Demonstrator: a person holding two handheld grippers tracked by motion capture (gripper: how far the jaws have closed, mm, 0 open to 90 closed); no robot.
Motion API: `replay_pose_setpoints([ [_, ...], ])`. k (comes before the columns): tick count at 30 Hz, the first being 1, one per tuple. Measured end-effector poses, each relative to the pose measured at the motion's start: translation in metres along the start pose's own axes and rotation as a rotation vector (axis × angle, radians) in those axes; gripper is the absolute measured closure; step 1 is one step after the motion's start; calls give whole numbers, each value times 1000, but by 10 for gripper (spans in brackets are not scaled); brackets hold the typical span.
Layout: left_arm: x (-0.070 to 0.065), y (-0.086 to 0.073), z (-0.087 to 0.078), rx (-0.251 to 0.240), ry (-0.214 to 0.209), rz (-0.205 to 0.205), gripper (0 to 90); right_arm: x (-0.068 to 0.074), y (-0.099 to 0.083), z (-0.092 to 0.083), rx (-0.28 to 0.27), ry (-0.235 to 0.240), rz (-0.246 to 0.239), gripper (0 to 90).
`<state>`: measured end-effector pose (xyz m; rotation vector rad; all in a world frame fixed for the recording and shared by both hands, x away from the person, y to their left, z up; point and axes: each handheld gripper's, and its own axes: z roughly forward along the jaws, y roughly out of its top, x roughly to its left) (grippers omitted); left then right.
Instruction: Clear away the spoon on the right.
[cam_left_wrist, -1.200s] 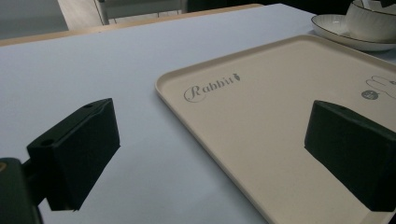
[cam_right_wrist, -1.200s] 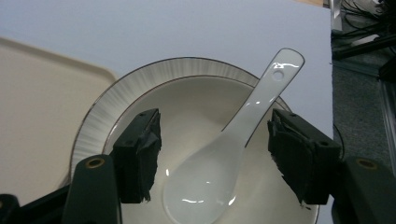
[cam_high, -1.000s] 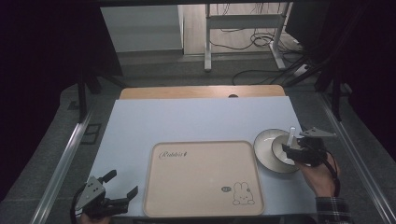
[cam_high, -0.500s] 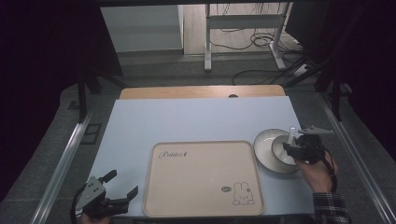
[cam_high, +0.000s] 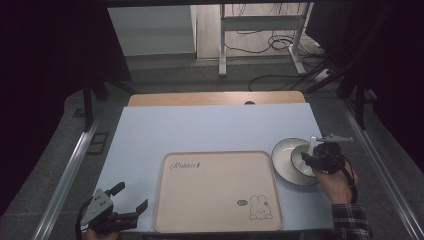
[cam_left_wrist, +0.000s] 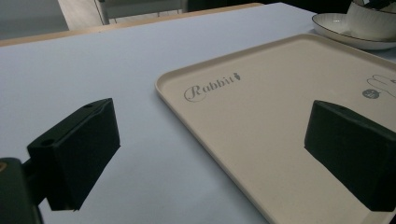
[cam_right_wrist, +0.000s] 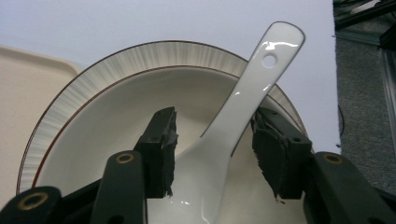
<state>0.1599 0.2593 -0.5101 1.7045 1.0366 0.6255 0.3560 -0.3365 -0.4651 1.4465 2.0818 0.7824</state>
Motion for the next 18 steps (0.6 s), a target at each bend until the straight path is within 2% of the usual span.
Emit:
replay_pose_setpoints([
  [12, 0, 0, 0, -2, 0, -2, 33, 4, 6, 9, 32, 20, 24, 596],
  [18, 0, 0, 0, 0, 1, 0, 33, 8, 9, 12, 52, 17, 15, 635],
])
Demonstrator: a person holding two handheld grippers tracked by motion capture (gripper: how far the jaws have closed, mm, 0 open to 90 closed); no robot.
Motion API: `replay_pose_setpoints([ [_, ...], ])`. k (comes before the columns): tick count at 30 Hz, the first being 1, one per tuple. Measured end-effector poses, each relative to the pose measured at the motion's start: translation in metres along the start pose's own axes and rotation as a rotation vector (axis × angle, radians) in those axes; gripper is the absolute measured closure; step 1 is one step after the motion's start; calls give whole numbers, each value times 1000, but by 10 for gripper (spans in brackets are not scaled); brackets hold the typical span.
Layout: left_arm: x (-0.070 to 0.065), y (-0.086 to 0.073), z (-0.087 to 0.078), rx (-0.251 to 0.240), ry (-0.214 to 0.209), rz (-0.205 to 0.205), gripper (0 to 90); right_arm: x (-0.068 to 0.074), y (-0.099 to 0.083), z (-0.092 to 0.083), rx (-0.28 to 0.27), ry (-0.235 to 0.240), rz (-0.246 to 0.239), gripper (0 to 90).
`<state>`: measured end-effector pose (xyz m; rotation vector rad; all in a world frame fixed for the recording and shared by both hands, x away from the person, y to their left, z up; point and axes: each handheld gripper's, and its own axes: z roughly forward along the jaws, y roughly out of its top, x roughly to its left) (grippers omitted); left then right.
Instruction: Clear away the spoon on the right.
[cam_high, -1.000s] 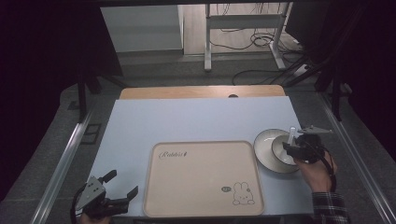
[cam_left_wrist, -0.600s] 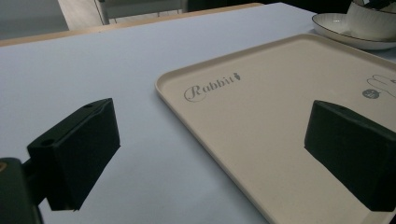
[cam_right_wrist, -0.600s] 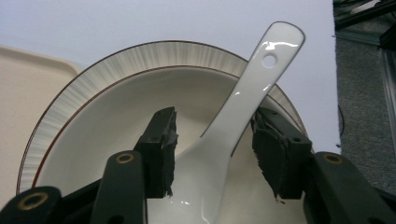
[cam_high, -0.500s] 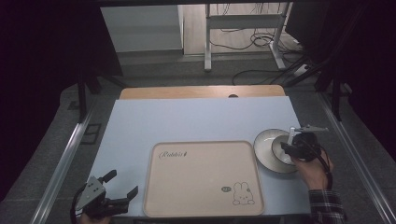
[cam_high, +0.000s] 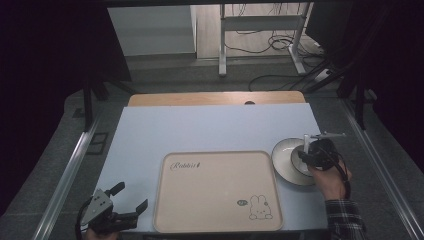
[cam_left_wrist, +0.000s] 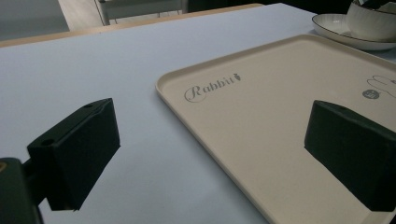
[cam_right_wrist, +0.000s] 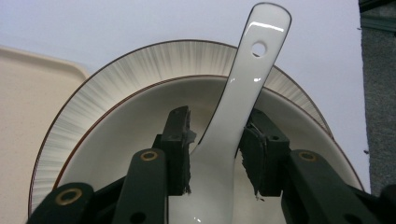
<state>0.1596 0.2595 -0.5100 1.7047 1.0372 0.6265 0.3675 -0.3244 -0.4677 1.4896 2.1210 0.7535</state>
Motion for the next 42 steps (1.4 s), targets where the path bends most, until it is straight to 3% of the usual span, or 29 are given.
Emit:
replay_pose_setpoints([
  [6, 0, 0, 0, -1, 0, 0, 33, 3, 1, 5, 18, 8, 12, 658],
  [16, 0, 0, 0, -2, 0, -2, 33, 5, 3, 0, 2, 19, 13, 739],
  [20, 1, 0, 0, -2, 1, -2, 33, 5, 4, -5, -27, 25, 4, 849],
  [42, 0, 0, -1, -7, 5, -3, 33, 6, 8, -19, -58, 52, -16, 857],
])
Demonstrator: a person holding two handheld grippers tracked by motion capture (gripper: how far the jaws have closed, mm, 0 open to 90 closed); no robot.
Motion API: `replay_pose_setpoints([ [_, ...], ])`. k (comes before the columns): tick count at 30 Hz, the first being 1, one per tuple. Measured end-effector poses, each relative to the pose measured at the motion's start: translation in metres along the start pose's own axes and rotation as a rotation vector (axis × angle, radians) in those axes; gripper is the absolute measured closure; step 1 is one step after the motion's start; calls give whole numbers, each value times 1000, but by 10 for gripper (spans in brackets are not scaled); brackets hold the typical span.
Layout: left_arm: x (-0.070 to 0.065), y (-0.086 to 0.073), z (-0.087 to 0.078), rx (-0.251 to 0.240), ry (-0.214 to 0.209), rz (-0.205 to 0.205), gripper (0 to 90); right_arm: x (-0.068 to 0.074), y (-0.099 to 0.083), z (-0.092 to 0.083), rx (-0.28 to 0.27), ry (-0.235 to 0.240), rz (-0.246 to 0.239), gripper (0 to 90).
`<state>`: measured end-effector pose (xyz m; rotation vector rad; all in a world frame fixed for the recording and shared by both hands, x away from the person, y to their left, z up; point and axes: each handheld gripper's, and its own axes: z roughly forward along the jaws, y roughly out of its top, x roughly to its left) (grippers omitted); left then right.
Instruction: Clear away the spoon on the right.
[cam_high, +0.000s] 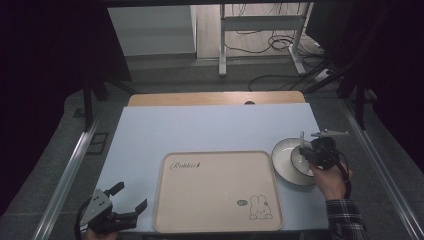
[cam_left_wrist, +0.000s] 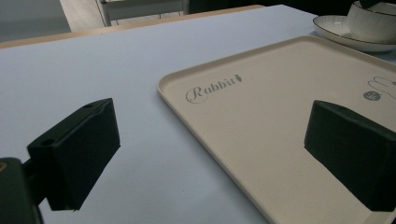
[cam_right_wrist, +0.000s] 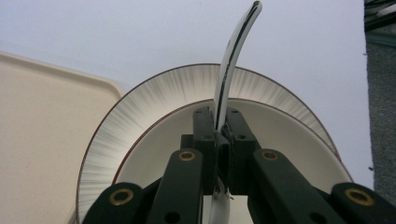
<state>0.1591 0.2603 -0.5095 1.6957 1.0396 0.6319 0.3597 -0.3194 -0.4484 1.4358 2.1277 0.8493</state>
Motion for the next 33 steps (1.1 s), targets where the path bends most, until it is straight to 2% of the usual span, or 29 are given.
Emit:
replay_pose_setpoints([
  [13, 0, 0, 0, -3, 4, 2, 33, -3, 7, -23, -50, 12, -1, 857],
  [26, 0, 0, 0, -2, 5, 2, 33, -8, 14, -46, -72, 56, 11, 857],
  [33, 0, 0, 0, -3, 7, 2, 33, -3, 18, -53, -76, 80, -3, 858],
])
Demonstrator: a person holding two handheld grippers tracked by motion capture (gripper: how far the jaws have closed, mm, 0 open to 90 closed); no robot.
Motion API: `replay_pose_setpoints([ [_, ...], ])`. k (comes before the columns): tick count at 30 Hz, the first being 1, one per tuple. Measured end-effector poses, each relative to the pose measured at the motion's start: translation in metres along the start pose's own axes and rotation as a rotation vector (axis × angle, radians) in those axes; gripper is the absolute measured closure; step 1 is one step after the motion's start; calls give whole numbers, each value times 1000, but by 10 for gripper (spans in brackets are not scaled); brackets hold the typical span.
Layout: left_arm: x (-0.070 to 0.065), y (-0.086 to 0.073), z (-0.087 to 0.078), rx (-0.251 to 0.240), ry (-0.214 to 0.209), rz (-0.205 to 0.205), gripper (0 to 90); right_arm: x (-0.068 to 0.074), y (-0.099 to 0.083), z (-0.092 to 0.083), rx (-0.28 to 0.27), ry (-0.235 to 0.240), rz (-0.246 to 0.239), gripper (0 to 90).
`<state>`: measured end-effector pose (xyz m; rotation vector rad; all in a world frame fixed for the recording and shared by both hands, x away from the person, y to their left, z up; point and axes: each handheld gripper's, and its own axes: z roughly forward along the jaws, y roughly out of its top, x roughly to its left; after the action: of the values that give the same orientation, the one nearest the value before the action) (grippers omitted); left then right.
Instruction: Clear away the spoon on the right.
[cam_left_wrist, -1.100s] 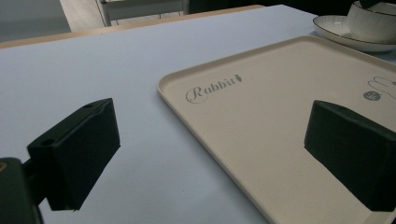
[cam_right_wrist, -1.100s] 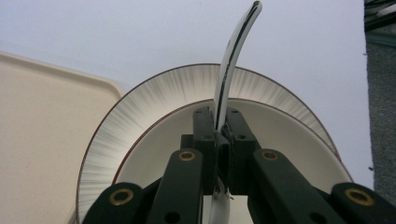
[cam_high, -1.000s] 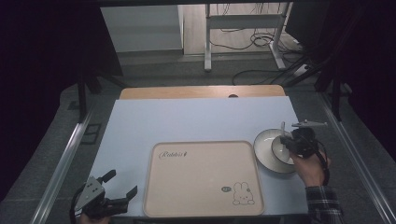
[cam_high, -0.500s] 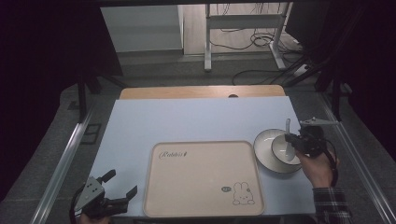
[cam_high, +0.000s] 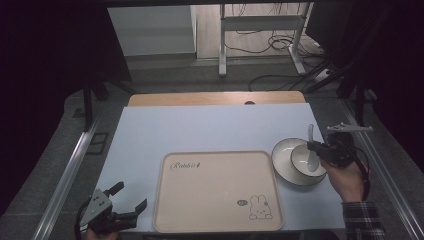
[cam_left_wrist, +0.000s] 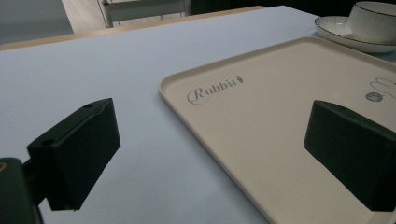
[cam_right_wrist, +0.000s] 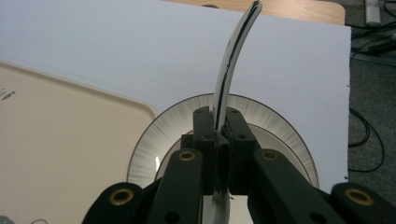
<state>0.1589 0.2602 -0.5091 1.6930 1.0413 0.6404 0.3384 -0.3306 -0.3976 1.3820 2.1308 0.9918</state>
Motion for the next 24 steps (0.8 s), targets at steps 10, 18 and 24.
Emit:
replay_pose_setpoints([
  [10, 0, 0, 0, 0, 0, 1, 33, 14, 7, -10, -11, 37, -31, 857],
  [18, 0, 0, 0, 0, 0, 1, 33, 29, 11, -14, -13, 88, -60, 857],
  [24, 0, 0, 0, -1, 0, 1, 33, 44, 11, -15, -3, 120, -89, 857],
])
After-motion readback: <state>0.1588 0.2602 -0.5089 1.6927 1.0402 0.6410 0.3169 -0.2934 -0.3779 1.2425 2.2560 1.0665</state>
